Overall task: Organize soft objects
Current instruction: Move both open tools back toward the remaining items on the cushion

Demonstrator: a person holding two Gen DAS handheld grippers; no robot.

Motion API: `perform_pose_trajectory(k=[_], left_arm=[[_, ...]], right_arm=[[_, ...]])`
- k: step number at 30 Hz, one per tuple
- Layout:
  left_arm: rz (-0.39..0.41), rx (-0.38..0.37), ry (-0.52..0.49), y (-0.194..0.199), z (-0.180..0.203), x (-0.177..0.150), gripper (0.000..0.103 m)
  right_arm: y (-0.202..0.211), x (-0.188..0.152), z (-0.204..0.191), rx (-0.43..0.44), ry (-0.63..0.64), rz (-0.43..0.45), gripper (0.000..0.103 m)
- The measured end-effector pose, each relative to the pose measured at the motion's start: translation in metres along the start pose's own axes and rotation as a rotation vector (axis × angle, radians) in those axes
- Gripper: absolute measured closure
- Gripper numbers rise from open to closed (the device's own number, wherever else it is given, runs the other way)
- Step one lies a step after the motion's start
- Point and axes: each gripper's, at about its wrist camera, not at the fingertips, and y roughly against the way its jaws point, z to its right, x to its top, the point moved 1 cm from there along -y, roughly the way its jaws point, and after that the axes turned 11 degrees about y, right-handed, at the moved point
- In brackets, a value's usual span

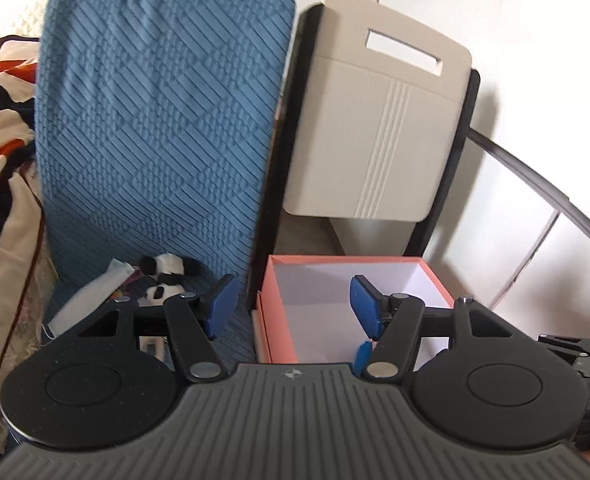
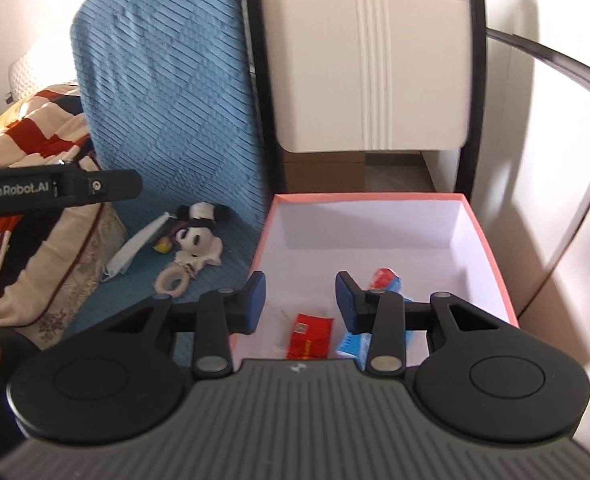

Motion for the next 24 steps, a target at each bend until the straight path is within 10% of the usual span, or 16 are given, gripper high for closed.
perform_pose_trajectory(k=[24], left_arm=[[0.001,0.077,0.039,0.015,-0.113,-0.029,0.035]], right_arm=[[-0.048,-0.012,-0.106,0.086,0.041,-0.016,0.061]])
